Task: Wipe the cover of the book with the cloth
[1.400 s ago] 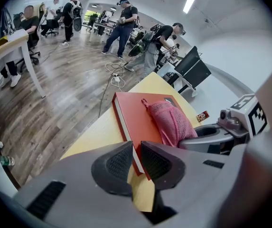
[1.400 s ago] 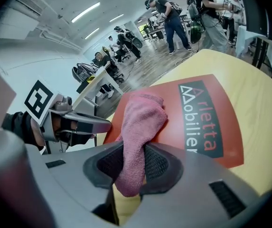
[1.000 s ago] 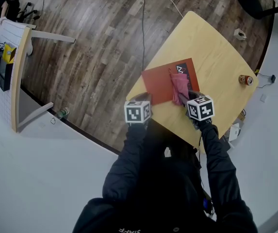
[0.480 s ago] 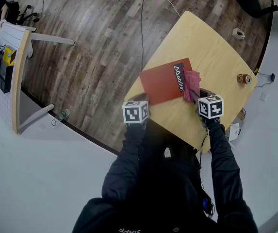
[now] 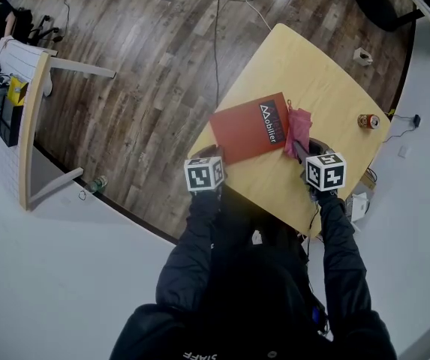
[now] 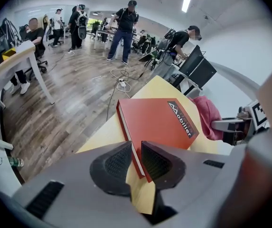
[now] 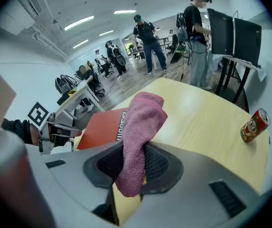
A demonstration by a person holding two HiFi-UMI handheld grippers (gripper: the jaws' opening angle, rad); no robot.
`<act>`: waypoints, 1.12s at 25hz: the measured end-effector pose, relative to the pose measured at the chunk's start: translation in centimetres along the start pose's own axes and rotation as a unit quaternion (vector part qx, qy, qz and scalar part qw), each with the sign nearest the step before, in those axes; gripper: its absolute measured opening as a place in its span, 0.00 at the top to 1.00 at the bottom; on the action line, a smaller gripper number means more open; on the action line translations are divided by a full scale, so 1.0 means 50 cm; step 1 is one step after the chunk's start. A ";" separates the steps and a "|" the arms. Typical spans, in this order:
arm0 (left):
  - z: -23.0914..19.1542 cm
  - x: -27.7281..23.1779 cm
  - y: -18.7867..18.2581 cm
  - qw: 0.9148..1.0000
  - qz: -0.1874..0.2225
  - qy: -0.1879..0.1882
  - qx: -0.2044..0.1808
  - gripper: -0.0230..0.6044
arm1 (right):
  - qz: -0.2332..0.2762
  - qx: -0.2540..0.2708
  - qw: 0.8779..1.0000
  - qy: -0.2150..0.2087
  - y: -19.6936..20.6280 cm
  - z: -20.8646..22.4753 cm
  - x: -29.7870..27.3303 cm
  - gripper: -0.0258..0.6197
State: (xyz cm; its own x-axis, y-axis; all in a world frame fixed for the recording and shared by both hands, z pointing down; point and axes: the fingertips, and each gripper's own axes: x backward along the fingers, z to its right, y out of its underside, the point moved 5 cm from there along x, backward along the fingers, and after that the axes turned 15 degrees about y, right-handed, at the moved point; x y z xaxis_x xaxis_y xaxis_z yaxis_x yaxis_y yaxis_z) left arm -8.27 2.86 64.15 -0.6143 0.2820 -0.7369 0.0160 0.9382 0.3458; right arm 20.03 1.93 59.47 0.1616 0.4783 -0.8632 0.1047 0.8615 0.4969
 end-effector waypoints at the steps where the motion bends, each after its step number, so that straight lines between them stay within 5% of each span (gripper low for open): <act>1: 0.007 0.009 -0.006 1.000 0.010 -0.004 -0.001 0.84 | 0.013 -0.002 1.000 -0.005 -0.008 -0.009 0.017 0.79; 9: 0.137 0.126 -0.099 0.991 0.108 -0.012 -0.082 0.85 | 0.137 0.006 0.990 -0.027 -0.086 -0.093 0.183 0.79; 21: 0.411 0.336 -0.122 0.949 0.243 -0.004 -0.200 0.91 | 0.295 0.010 0.955 -0.029 -0.147 -0.144 0.472 0.79; 28: 0.520 0.375 -0.126 0.931 0.273 0.004 -0.243 0.91 | 0.352 0.005 0.936 -0.026 -0.142 -0.141 0.577 0.81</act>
State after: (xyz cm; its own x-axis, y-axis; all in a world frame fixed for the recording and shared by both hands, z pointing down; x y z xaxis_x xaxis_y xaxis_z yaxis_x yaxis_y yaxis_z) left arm 0.61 7.47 33.07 -0.6247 0.6869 -0.3714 -0.0300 0.4542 0.8904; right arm 17.04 10.84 30.40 0.2423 0.9174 -0.3158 -0.0365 0.3339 0.9419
